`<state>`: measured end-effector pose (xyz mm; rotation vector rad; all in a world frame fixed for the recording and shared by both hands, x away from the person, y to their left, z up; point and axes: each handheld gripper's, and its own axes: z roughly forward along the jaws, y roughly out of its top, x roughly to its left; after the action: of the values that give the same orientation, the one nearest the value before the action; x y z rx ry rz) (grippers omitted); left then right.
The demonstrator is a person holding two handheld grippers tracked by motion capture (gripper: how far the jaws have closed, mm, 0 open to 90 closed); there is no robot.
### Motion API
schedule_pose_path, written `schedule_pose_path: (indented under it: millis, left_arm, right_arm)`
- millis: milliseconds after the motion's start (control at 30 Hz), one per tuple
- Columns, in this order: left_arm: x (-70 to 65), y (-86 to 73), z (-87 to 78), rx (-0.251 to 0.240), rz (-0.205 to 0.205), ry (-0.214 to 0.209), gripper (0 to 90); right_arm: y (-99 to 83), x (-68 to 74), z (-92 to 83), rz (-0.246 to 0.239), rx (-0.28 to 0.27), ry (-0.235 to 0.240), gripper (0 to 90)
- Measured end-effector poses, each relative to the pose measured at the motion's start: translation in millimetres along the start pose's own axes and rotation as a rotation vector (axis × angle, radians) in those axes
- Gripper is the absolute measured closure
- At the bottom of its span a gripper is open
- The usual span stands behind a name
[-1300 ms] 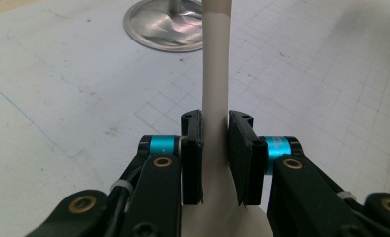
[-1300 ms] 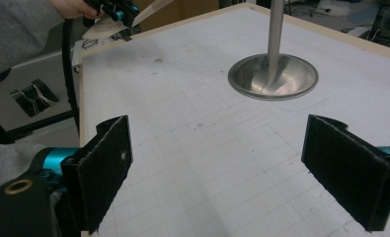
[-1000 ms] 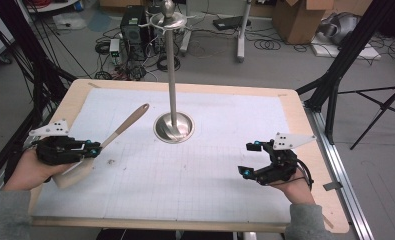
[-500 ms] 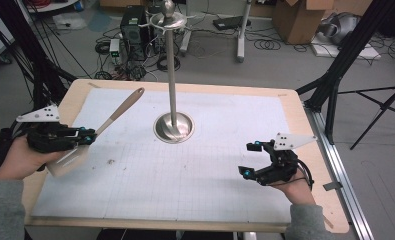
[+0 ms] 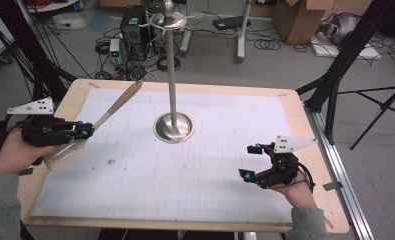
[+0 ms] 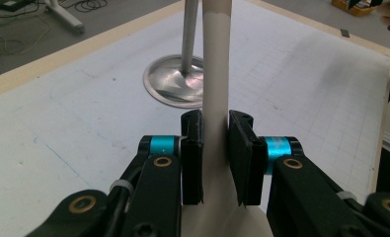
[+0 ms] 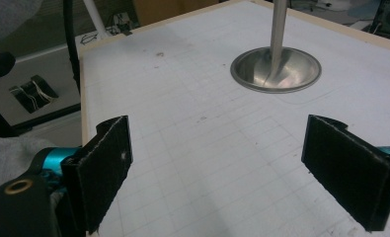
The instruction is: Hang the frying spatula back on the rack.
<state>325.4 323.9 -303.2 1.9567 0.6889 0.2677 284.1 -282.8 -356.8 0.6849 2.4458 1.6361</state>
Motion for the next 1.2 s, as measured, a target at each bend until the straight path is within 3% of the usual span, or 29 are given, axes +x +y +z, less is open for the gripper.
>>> schedule_pose_path:
  millis: [333, 733, 1000, 1200]
  left_arm:
    - [8.9, 2.6, -9.7, -0.043, -0.016, -0.010, 76.2]
    - [16.1, 16.1, -26.5, -0.066, 0.006, -0.005, 76.2]
    - [19.5, 26.4, -25.9, -0.115, -0.018, -0.016, 76.1]
    - [20.3, 34.0, -23.3, -0.114, -0.021, -0.021, 76.1]
  right_arm:
    - [-3.7, 4.8, -9.8, 0.008, -0.007, -0.016, 11.2]
    - [-6.7, 8.6, -21.8, 0.014, -0.039, -0.032, 11.2]
    - [-7.8, 10.0, -27.6, 0.020, -0.047, -0.041, 11.2]
    - [-8.0, 10.3, -33.2, 0.021, -0.064, -0.047, 11.2]
